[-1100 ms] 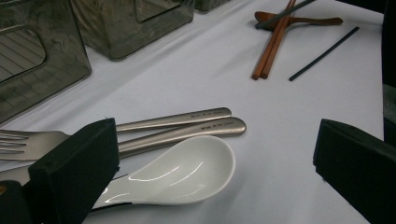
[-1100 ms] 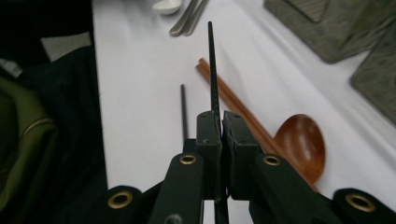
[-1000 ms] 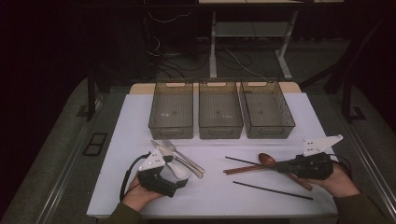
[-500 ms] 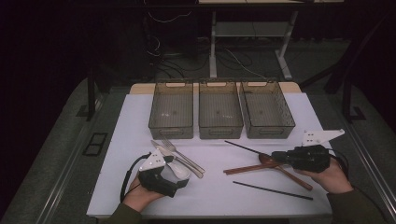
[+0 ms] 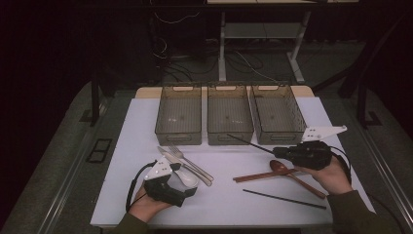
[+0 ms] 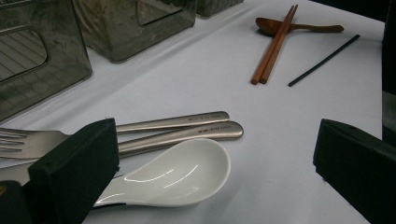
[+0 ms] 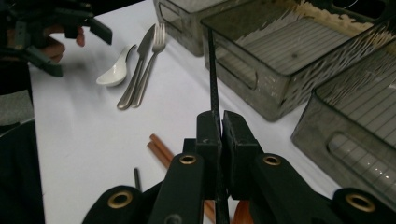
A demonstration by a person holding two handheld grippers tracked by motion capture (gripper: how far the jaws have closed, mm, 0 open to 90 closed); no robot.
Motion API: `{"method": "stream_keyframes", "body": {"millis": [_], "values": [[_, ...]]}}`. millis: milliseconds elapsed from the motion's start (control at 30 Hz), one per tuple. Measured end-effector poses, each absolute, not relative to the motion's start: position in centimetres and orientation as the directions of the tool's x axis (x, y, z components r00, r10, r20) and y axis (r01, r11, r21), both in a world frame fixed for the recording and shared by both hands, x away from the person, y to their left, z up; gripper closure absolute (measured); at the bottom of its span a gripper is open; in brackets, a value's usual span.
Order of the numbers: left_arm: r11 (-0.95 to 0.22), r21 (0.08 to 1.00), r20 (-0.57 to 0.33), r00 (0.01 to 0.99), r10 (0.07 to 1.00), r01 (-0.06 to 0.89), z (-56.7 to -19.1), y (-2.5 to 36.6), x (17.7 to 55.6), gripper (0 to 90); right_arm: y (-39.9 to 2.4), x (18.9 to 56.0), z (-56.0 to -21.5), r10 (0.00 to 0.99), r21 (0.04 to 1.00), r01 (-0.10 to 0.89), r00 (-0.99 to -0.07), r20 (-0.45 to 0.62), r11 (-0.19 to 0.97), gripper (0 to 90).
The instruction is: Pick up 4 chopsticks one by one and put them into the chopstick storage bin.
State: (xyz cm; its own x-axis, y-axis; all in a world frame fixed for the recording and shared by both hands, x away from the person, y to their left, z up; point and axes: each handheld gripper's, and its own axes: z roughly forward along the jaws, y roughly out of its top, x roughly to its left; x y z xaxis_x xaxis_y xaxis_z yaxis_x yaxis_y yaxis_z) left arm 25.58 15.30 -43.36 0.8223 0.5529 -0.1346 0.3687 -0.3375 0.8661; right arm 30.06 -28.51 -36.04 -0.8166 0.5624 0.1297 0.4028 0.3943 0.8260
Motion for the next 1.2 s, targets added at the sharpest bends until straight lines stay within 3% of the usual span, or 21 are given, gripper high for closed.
{"method": "stream_keyframes", "body": {"millis": [1200], "values": [[-0.361,0.865,-0.106,0.831,0.546,0.348,-43.8,15.6,26.0,0.0,-19.7,36.6,-34.5,0.611,0.849,0.403,-0.781,0.125,0.342,84.9]]}}
